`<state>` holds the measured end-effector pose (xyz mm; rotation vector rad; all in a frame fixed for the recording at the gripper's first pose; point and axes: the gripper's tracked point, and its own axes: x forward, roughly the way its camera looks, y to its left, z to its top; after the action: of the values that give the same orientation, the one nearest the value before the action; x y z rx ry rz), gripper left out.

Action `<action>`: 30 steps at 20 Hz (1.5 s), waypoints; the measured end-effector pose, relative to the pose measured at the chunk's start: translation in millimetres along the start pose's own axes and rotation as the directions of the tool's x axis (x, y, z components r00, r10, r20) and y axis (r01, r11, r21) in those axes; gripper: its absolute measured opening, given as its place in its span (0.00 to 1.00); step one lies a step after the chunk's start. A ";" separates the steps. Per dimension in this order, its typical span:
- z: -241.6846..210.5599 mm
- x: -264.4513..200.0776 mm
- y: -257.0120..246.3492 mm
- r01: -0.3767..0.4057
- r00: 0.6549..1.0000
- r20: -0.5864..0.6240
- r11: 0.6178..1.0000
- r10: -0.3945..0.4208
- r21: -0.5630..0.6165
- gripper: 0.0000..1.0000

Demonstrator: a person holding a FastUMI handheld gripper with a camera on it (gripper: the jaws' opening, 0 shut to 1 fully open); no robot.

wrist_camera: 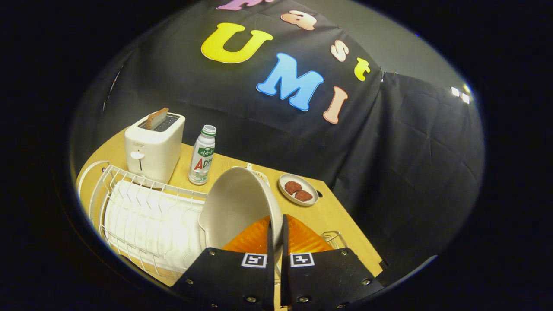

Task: Take the plate from the dish rack, then take the spoon from the basket and place it into the plate.

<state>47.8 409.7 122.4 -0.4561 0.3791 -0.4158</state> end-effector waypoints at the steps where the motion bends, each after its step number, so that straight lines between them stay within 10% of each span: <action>1: 6.3 0.3 -1.5 0.012 1.000 0.007 0.999 -0.012 -0.032 0.06; 15: -14.3 -90.5 -87.0 0.170 0.985 -0.032 0.985 -0.169 0.025 0.05; 30: -149.3 -124.0 -92.8 0.081 0.969 -0.248 0.962 -0.014 0.260 0.05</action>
<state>-150.4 340.2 75.7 -0.1484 0.5429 -0.5647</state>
